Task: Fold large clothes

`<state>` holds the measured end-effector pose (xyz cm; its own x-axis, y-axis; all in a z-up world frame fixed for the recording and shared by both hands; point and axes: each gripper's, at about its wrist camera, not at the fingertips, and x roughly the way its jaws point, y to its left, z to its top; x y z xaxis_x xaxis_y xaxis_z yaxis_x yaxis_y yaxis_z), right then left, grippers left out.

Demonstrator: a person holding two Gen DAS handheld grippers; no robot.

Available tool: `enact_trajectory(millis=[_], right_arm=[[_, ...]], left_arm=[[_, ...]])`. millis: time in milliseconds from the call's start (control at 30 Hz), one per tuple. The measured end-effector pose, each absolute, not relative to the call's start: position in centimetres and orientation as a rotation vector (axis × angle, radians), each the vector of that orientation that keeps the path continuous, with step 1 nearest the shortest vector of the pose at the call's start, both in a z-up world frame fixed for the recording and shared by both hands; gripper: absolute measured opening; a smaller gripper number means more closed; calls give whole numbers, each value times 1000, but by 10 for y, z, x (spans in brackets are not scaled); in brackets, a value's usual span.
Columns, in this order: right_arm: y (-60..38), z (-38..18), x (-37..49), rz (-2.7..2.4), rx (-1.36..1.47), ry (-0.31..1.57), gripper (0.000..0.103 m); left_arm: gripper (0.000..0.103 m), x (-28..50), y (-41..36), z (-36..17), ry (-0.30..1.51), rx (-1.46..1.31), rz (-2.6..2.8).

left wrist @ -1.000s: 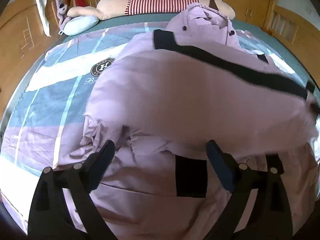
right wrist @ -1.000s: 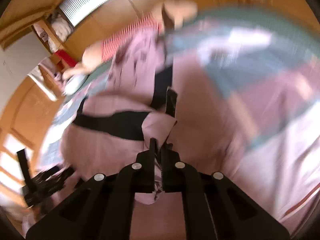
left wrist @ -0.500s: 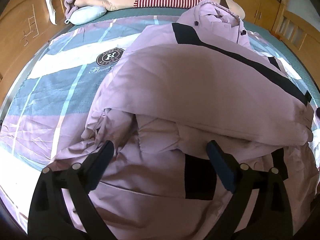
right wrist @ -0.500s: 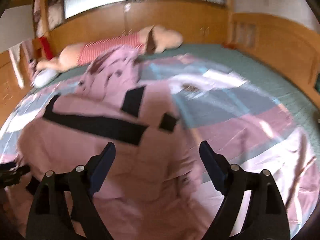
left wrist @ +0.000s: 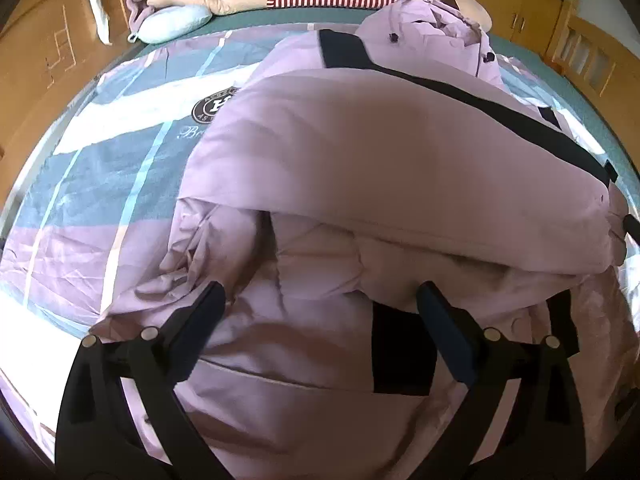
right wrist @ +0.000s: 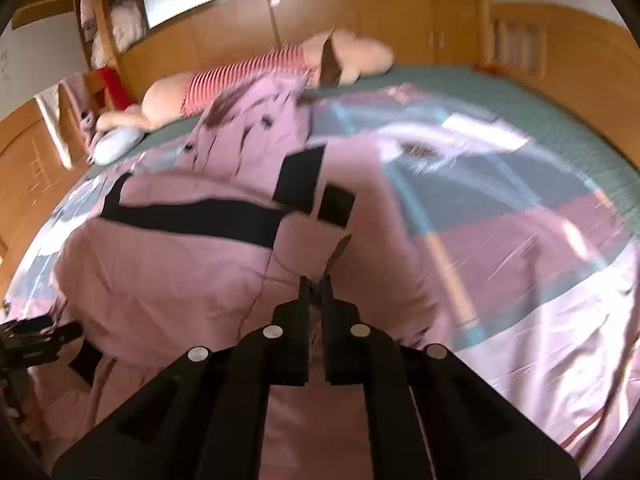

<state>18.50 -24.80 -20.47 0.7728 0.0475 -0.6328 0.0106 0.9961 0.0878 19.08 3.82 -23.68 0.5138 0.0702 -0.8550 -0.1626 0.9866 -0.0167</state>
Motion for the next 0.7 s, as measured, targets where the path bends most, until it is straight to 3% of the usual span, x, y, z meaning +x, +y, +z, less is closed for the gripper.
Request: enact_trajectory(millis=[167, 233, 300, 367, 500, 700], right_arm=[[-269, -209, 186, 4, 192, 759, 1], [-271, -215, 187, 27, 233, 795, 13], [-266, -215, 184, 36, 221, 799, 37], [-260, -211, 179, 33, 191, 778, 46], [-251, -204, 170, 42, 133, 741, 56], [-232, -211, 168, 144, 74, 748, 56]], left_arm=[[98, 191, 34, -238, 1061, -51, 131], [98, 190, 31, -239, 1082, -13, 132], [98, 190, 28, -241, 1117, 18, 128], [98, 192, 27, -244, 1127, 33, 134], [98, 213, 32, -246, 1064, -20, 174], [99, 223, 28, -250, 1056, 19, 226]])
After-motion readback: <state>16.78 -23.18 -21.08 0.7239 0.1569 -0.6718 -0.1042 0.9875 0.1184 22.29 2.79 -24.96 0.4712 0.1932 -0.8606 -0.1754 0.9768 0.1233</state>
